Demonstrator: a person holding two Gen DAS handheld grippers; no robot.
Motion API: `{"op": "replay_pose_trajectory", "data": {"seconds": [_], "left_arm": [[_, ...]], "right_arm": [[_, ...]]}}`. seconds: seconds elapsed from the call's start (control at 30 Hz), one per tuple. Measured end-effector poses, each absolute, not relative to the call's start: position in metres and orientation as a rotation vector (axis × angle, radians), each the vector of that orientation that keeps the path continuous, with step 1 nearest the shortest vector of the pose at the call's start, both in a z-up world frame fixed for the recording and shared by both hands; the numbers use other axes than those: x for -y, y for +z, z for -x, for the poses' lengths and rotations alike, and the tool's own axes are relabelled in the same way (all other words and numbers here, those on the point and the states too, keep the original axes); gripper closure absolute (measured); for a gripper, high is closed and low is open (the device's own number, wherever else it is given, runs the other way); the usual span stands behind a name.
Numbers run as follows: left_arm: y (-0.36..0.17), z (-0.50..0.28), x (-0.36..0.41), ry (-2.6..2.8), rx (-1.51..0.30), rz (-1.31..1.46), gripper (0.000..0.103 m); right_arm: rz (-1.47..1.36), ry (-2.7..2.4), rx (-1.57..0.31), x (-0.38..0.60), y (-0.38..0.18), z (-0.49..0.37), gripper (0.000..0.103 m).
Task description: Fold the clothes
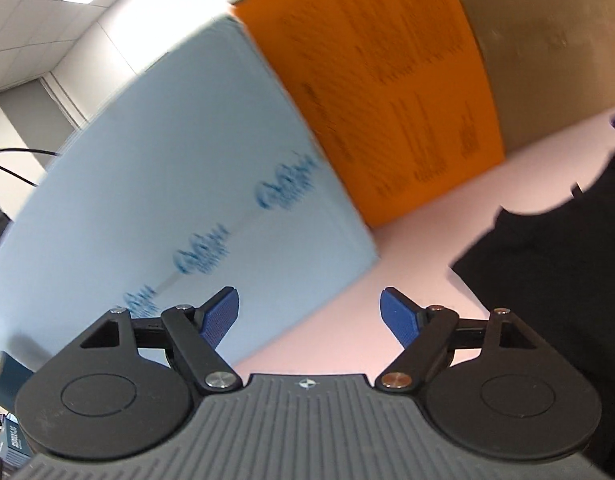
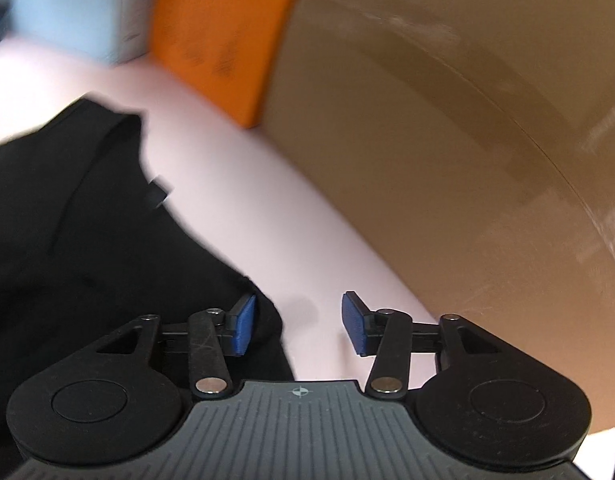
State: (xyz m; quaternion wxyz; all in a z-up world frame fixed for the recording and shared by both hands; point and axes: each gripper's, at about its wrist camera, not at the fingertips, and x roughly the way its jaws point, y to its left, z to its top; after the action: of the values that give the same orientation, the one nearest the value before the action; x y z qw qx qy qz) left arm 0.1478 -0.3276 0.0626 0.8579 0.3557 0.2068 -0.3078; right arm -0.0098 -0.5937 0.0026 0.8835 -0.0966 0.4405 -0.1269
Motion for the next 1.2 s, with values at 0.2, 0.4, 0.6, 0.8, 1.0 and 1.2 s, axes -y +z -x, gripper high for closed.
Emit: {"op": "replay_pose_trajectory", "data": {"seconds": [0.2,0.4,0.6,0.8,1.0,1.2], "left_arm": [[0.04,-0.152,0.353,-0.653,-0.511,-0.686,0.025],[0.02,-0.15,0.377,-0.688,-0.524,-0.709,0.024],[0.008,-0.154,0.385,-0.694,-0.516,-0.704,0.023],[0.004,-0.161,0.392,-0.657,-0.554,-0.639,0.023],[0.002,-0.161,0.398,-0.632,-0.582,-0.615,0.023],[-0.001,-0.165,0.39,-0.609,-0.624,-0.594,0.022]], "right_arm": [[0.136,-0.342,-0.836,0.608,-0.001,0.0,0.033],[0.051,-0.35,-0.805,0.619,0.006,0.016,0.025],[0.028,-0.288,-0.686,0.605,0.025,0.062,0.013],[0.027,-0.399,-0.665,0.607,0.024,0.096,0.013],[0.13,-0.416,-0.764,0.601,-0.005,0.045,0.013],[0.152,-0.346,-0.723,0.588,-0.006,0.032,0.013]]}}
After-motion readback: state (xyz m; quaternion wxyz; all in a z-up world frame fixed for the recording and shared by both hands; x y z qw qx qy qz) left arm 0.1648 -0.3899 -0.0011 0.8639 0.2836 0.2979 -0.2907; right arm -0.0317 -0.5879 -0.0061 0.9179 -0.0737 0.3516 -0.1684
